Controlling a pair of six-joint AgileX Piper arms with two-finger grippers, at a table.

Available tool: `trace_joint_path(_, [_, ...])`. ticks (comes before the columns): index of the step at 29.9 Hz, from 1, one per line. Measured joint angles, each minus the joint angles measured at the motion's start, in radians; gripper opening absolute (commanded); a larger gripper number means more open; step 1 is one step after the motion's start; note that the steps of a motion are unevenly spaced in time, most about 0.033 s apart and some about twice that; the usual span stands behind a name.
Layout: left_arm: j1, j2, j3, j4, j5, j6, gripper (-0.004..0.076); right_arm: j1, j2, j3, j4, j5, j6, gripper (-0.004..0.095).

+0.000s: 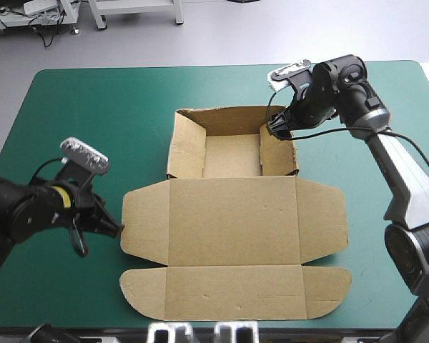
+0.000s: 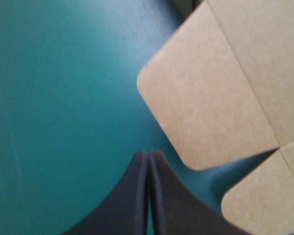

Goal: Fold the box

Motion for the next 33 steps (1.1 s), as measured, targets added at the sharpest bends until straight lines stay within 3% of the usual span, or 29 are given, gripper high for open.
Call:
trace_joint_path(6, [0.0,-0.191,0.241,-0.003,0.0,-0.107,-0.0008,0.0,0.039,0.0,0.0,0.0,0.005,0.0801])
trace_joint_path(18, [0.0,-0.288,0.281,-0.004,0.0,-0.153,-0.001,0.0,0.208,0.0,0.037,-0.004,0.013,0.0644])
trace_joint_path(21, [0.0,-0.288,0.281,0.001,0.0,-0.155,-0.001,0.0,0.252,0.0,0.037,-0.007,0.01,0.0503])
trace_joint_path(26, [0.0,-0.293,0.281,0.02,0.0,-0.155,-0.001,-0.001,0.291,0.0,0.032,-0.011,-0.031,0.0024])
trace_joint_path(27, [0.0,-0.295,0.281,0.025,0.0,-0.155,-0.001,-0.002,0.291,-0.001,0.028,-0.011,-0.046,-0.002])
trace_joint_path(33, [0.0,-0.296,0.281,0.029,0.0,-0.155,-0.001,-0.001,0.295,-0.029,0.032,-0.039,-0.069,-0.0024])
